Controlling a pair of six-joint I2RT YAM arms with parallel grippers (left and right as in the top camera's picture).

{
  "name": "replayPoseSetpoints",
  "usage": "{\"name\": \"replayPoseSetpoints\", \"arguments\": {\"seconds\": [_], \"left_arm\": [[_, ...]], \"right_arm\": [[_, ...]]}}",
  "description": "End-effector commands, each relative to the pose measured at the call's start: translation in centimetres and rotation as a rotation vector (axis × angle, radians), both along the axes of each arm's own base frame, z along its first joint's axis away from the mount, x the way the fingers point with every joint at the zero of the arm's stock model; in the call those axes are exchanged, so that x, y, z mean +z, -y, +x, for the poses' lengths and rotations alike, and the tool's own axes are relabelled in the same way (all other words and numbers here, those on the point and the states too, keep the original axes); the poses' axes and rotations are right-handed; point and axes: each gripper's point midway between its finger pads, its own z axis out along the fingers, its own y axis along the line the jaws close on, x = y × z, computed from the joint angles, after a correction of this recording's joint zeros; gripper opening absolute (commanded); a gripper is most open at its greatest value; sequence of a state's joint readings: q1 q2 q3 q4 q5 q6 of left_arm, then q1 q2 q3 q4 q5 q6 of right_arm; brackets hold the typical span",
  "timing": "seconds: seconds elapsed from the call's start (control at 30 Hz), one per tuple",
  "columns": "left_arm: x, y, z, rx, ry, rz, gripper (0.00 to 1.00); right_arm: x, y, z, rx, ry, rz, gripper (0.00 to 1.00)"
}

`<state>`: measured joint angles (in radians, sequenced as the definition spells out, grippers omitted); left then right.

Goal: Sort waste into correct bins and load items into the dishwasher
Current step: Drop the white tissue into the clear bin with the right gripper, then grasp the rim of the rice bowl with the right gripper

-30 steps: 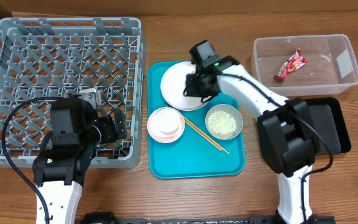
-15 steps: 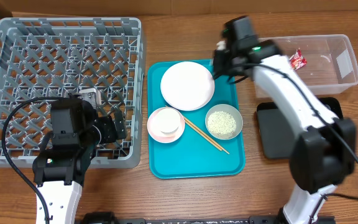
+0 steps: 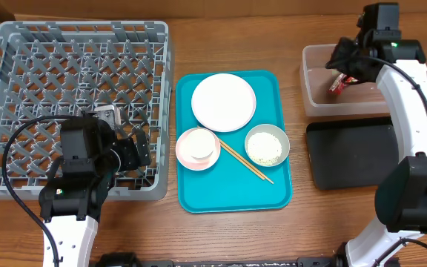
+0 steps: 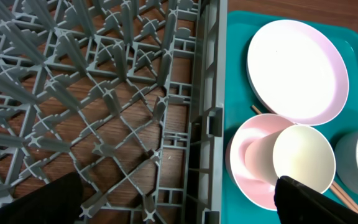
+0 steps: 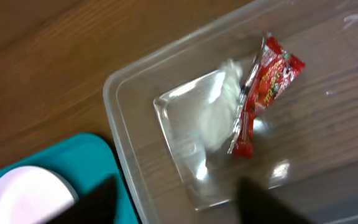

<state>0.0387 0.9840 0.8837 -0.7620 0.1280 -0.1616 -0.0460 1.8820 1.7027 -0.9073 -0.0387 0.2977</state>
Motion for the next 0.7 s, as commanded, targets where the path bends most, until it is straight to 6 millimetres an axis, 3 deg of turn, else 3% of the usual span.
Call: {"name": "replayPoseSetpoints", "arguments": {"seconds": [0.0,0.1,0.17,0.3,0.47,0.67], "left_arm": [[1.2,0.3,0.6,-0.011,0.033,-0.009,1.00],[1.2,0.3,0.6,-0.011,0.033,-0.009,1.00],[1.2,0.3,0.6,-0.011,0.033,-0.009,1.00],[1.2,0.3,0.6,-0.011,0.033,-0.009,1.00],[1.2,0.3,0.6,-0.011,0.032,-0.009,1.00],[1.2,0.3,0.5,-0.011,0.031,-0.009,1.00]], "right_arm": [[1.4,0.0,-0.6,0.025,0.009,0.017,0.88],[2.7,-0.2,-1.5,0.025,0.009,0.019,1.00],[5.1,-1.0,-2.4,0.046,0.051,0.037,1.00],[7.0,-3.8,-4.5,0.116,0.048,0.136,1.00],[4.5,-8.5,-8.8,0.226,-0.139,0.170,0.83],[1.0,-13.8,-12.4,0.326,-0.257,0.030,0.73]]}}
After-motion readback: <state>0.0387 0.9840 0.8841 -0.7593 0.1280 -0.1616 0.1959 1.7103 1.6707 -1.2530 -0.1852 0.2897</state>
